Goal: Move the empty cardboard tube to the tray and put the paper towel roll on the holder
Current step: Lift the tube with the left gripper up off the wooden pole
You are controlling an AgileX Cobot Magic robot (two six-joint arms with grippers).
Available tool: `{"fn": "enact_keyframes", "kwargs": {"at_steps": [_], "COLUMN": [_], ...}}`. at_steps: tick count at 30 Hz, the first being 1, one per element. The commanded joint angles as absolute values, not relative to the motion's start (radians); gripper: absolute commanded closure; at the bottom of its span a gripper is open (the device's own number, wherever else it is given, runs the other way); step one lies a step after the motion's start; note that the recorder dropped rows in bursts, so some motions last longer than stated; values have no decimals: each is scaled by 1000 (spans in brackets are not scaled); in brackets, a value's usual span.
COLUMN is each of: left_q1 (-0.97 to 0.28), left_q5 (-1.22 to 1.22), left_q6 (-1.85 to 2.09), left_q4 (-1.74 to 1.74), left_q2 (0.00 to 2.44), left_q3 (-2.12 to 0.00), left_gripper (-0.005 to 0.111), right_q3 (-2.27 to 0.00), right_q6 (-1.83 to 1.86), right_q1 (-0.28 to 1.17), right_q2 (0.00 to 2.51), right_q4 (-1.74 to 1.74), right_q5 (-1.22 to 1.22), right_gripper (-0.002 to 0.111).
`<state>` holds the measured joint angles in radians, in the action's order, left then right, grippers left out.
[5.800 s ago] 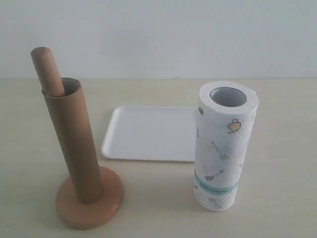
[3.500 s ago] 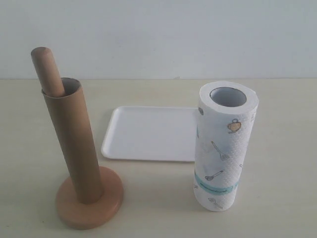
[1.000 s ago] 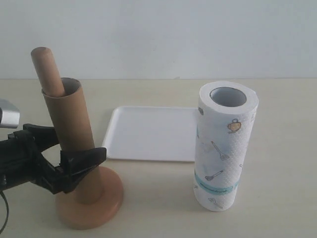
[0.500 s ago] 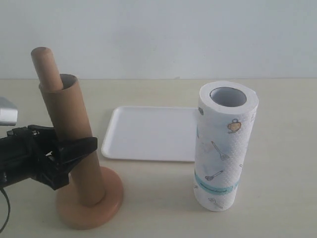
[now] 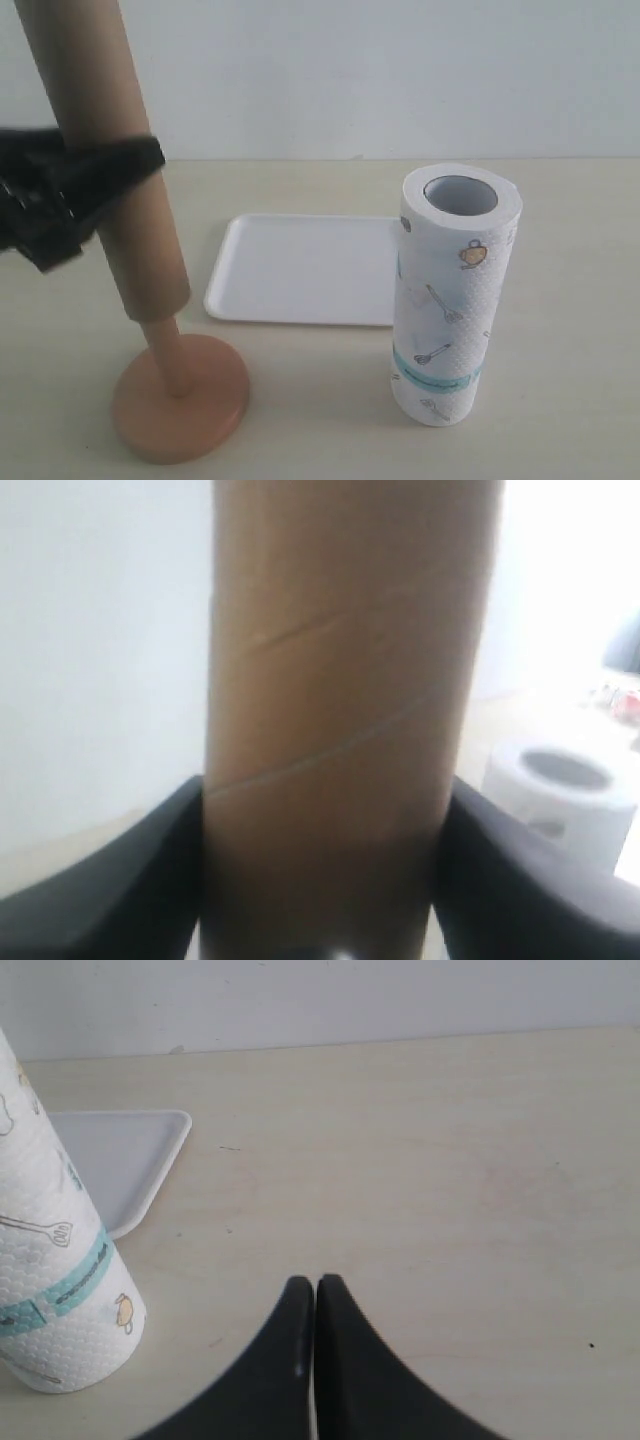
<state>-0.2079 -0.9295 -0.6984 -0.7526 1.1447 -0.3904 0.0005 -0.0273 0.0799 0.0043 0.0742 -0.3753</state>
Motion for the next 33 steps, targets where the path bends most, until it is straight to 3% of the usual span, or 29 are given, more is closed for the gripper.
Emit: {"fn": "enact_keyframes", "kwargs": {"at_steps": [1,7,11,19,24,33], "left_q1": [-210,-210,-210,-210,-208,-219], "left_q5": [-803,-550,-516,-552,-553,-805], "left_q6": [-949,-1264,-1420,-1696,-1712,-1758], "left_q4": [-899,-1255,-1441,-1744,-1744,-1744], "left_q2": [982,870,884,1062,1212,1436], "left_q3": [-545,-808,-968,-1203,-1329,-1503], "left_gripper": [103,103,103,103,103,103], "right_q3": [0,0,0,0,0,0], "right_q6": [-23,-23,-23,-23,-23,-23], "right_q1": [81,81,81,81,81,81], "right_q2": [0,0,0,0,0,0], "right_q4": [72,72,72,72,72,72], "right_q5": [-370,-370,-370,-370,-370,-370], "right_gripper": [108,108,108,108,108,108]}}
